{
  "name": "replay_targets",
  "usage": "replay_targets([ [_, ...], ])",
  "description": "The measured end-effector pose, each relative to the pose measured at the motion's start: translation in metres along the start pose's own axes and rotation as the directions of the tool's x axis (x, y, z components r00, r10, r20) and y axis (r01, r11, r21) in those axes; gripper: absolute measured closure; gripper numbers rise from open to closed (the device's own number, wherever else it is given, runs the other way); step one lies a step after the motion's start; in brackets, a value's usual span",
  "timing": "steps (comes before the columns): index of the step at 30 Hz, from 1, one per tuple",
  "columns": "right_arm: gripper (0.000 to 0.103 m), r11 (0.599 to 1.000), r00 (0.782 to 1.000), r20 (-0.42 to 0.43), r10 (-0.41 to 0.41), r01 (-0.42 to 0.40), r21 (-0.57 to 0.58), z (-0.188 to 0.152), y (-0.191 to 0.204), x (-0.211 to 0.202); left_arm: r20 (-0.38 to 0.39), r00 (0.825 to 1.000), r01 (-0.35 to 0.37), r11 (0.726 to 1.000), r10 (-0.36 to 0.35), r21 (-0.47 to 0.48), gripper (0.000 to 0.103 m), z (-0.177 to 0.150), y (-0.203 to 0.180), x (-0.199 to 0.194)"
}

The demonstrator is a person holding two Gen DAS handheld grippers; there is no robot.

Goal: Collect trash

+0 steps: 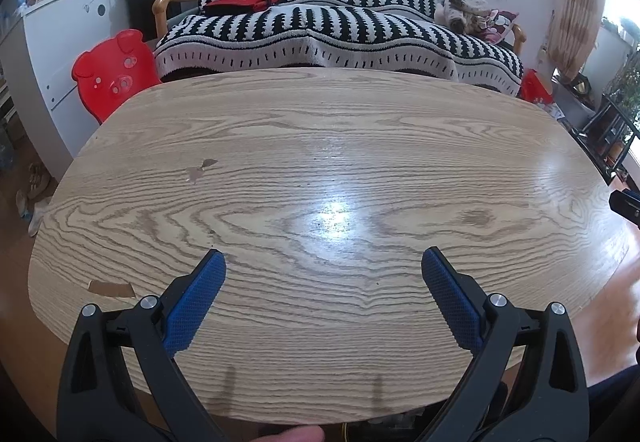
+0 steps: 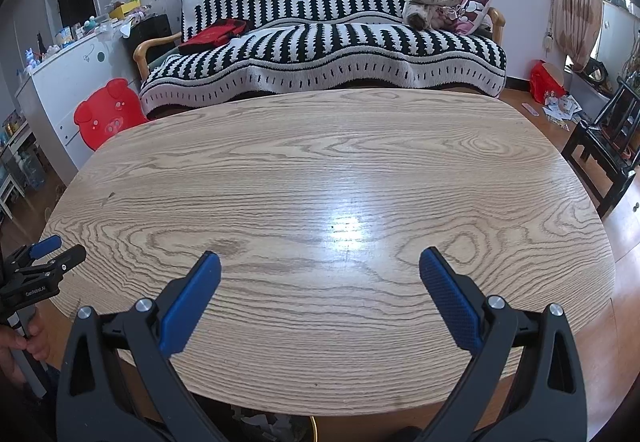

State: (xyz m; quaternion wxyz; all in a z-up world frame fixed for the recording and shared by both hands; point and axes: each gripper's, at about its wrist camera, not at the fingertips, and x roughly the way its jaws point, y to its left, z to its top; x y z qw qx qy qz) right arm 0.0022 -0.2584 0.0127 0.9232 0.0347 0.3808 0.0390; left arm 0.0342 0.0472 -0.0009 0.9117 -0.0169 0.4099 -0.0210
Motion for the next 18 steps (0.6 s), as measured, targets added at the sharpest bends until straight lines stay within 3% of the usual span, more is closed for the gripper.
replay_targets([
  [14,0.007,1.000,1.000,-0.005,-0.002,0.002,-0.001,-0.001,0.000,0.002,0.010,1.000,-0.008,1.000,0.008,-0.002,0.008,0.002,0.000,-0.002],
  [18,0.007,1.000,0.999,-0.051,0.008,-0.008,0.013,0.000,-0.010,0.015,0.001,1.000,-0.023,1.000,0.023,-0.001,0.008,0.011,0.007,0.006],
])
